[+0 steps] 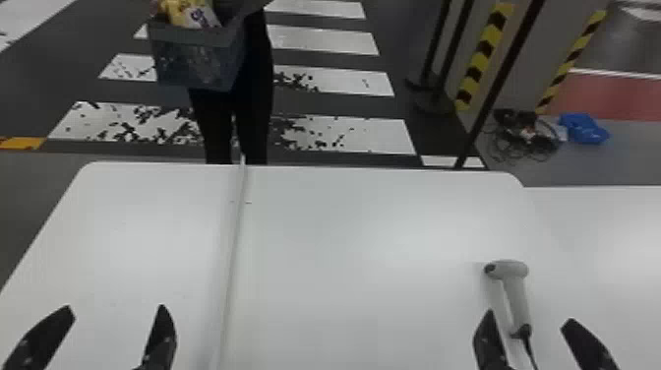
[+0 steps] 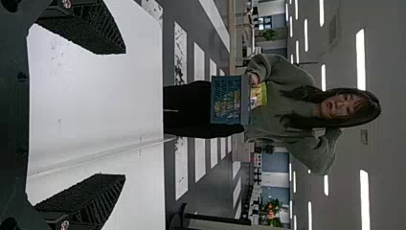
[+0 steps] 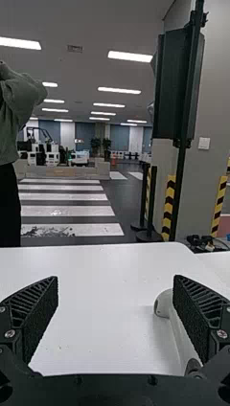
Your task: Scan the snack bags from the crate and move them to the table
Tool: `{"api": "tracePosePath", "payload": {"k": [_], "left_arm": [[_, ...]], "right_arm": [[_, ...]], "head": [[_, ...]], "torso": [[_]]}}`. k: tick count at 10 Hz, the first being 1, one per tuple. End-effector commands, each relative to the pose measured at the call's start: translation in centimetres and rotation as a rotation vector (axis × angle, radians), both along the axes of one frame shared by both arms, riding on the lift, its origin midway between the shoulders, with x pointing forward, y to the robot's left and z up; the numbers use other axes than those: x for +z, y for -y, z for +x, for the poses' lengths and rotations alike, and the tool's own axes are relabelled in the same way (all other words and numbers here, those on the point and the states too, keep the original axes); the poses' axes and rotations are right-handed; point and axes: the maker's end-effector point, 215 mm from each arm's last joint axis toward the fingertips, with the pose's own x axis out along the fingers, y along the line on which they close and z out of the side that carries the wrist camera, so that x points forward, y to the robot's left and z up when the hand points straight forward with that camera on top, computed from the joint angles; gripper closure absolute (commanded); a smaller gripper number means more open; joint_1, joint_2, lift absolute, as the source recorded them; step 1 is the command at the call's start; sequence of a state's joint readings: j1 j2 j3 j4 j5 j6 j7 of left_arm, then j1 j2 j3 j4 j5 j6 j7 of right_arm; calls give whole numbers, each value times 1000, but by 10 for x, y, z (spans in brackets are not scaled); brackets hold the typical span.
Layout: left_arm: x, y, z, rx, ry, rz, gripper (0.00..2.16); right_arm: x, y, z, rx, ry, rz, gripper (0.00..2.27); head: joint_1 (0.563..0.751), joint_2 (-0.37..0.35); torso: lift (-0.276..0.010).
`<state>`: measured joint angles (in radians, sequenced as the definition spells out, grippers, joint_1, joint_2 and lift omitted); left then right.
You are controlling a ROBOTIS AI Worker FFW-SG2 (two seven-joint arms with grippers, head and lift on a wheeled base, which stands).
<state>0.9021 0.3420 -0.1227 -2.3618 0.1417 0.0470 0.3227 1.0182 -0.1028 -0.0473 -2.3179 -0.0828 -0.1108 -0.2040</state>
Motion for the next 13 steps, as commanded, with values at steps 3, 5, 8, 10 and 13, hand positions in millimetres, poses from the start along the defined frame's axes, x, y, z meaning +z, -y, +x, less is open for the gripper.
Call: {"api": "tracePosePath", "payload": {"k": [3,5,8,10,13], "left_arm": [[-2,-1,1,2,-2,2,76],[-2,-1,1,2,-3,1,80],[-3,0,2,0,-4,-4,83],[-4,0,3,-1,-6,-5,83],[-7,0,3,-3,-11,-5,83]], "right_arm": [[6,0,1,1,19,-3,107],[14,0,0,2,43,-2,103],[14,0,-1,2,43,-1,103],[15,0,-1,1,46,0,103],[15,0,-1,2,46,-1,103]], "head": [[695,-128],[695,-127],[695,-126],[695,-127],[695,-127]], "torso": [[-95],[-95],[-95],[-95],[-95]]}}
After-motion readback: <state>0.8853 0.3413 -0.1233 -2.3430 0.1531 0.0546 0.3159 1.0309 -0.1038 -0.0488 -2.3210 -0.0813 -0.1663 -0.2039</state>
